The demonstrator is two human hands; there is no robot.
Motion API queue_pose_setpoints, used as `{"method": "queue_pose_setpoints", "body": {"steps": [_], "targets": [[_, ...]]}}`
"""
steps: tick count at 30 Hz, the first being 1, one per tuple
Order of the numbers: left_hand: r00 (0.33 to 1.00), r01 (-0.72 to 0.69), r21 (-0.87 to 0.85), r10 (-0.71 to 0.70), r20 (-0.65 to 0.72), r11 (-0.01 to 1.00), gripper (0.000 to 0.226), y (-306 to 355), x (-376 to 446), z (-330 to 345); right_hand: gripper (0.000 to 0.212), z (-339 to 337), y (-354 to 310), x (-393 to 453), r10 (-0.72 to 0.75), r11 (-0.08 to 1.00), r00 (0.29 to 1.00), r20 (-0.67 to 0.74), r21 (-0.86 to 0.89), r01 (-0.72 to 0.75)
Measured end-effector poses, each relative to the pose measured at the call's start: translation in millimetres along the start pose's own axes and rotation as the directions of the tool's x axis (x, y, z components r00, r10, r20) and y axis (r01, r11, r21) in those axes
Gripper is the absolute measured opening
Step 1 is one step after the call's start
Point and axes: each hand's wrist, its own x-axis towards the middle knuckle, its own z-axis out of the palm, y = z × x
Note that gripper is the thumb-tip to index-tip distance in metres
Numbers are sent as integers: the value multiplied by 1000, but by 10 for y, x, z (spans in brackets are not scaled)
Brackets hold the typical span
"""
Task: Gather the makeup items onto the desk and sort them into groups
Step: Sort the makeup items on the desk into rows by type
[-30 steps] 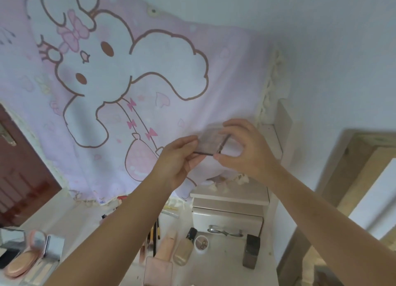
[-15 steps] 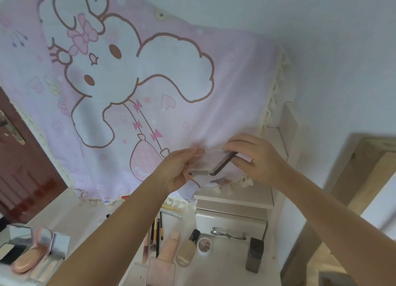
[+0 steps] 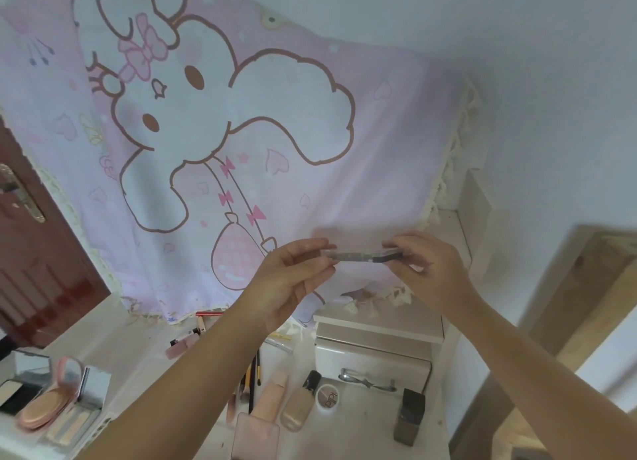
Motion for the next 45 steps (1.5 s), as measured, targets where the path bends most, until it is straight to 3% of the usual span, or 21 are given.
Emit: {"method": "queue_pose_setpoints", "body": {"steps": [3,6,10,13,16,18,20,23,26,30,33,36,39,45], "targets": [[997,-13,48,17,-81,999,22,15,0,49,17,15,2,-3,-18,1000,1000,-23,-21,18],[985,-6,162,34,-169,987,17,-17,-9,91,12,31,-30,22,-139,967,990,-11,-218,134],[1000,9,337,-2,-22,942,19,-116,-59,155,10,56,-97,46,-279,900,958,58,-332,282],[995,64,191,-49,-87,980,42,-143,21,103,4,43,-134,57,-326,904,937,126,-247,348],[996,90,-82,-88,31,993,68,-149,48,27,23,-23,-124,53,-245,945,950,195,-170,279],[985,120,-144,-100,141,982,80,-169,35,-4,22,-48,-136,51,-225,955,948,224,-140,260],[981,135,-106,-118,157,985,66,-185,31,19,14,-55,-145,36,-243,949,941,235,-142,280],[997,83,-2,-83,-9,997,34,-176,55,17,7,-85,-151,12,-251,911,935,252,-266,316],[995,96,158,-97,-2,983,42,-186,22,10,6,-88,-138,6,-240,865,922,304,-365,345],[992,124,279,-114,-51,952,53,-199,-8,-5,20,-78,-145,13,-230,854,868,439,-337,397],[995,102,304,-102,-18,947,44,-211,-35,-54,32,-74,-148,21,-21,977,851,526,-169,128],[993,76,392,-107,58,917,45,-253,-80,-100,43,-37,-100,4,201,979,691,694,-155,-130],[989,80,425,-124,76,902,51,-301,-104,-155,43,-1,-121,-22,272,958,665,696,-130,-256],[982,113,450,-169,86,886,56,-440,-164,-257,39,69,-115,-162,291,939,655,698,-75,-337]]}}
